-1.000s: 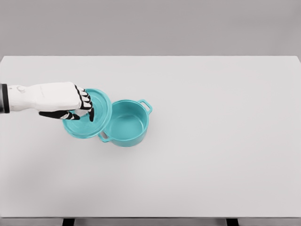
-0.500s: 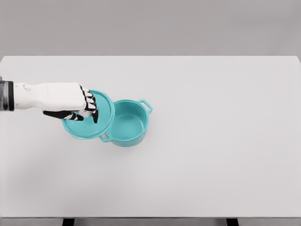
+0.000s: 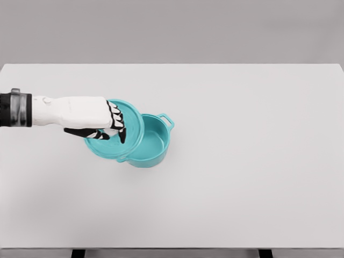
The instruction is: Cover the pot with left arm
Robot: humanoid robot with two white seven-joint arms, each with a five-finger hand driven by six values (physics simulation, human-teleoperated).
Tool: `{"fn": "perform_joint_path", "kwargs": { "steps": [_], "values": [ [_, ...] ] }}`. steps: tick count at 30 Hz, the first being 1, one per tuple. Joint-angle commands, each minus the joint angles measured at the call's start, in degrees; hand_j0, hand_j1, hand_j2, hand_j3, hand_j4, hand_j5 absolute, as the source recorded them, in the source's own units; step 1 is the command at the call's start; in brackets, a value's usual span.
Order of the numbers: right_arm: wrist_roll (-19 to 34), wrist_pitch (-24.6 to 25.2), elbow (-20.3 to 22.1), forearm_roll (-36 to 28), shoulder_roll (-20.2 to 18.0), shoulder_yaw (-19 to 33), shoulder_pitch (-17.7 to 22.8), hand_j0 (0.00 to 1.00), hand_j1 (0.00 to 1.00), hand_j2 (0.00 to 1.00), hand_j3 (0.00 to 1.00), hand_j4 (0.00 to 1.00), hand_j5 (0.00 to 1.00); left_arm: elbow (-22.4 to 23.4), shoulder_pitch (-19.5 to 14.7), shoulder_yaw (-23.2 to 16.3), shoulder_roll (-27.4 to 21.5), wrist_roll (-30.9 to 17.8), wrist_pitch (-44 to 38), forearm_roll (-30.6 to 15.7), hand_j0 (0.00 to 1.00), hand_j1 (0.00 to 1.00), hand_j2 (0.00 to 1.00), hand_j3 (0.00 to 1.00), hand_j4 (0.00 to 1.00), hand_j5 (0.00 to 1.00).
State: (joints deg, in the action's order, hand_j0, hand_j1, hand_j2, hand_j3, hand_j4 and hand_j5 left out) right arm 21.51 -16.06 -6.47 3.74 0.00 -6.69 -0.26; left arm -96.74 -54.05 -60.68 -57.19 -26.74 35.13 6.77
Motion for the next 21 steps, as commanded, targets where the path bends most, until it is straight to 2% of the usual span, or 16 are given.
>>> {"fn": "perform_joint_path", "kwargs": {
  "steps": [1, 9, 16, 21],
  "values": [
    [0.02, -0.03, 0.05, 0.04, 0.0, 0.01, 0.09, 1.0, 1.0, 1.0, 1.0, 1.0, 1.0, 0.06, 0.0, 0.04, 0.76, 0.02, -0.13, -0.44, 0.53, 0.53, 0.53, 0.53, 0.53, 0.53],
    [0.02, -0.03, 0.05, 0.04, 0.0, 0.01, 0.09, 1.0, 1.0, 1.0, 1.0, 1.0, 1.0, 0.59, -0.53, 0.04, 1.91, -0.06, -0.13, -0.7, 0.53, 0.53, 0.53, 0.53, 0.53, 0.53],
    [0.02, -0.03, -0.04, 0.04, 0.0, 0.01, 0.09, 1.0, 1.0, 1.0, 1.0, 1.0, 1.0, 0.68, -1.32, -0.05, 1.82, -0.41, -0.13, -6.68, 0.53, 0.53, 0.53, 0.53, 0.53, 0.53],
    [0.02, -0.03, -0.04, 0.04, 0.0, 0.01, 0.0, 1.0, 1.0, 1.0, 1.0, 1.0, 1.0, 0.94, -1.49, -1.28, 1.73, -3.4, -0.59, -13.1, 0.53, 0.53, 0.53, 0.53, 0.53, 0.53]
  ]
}}
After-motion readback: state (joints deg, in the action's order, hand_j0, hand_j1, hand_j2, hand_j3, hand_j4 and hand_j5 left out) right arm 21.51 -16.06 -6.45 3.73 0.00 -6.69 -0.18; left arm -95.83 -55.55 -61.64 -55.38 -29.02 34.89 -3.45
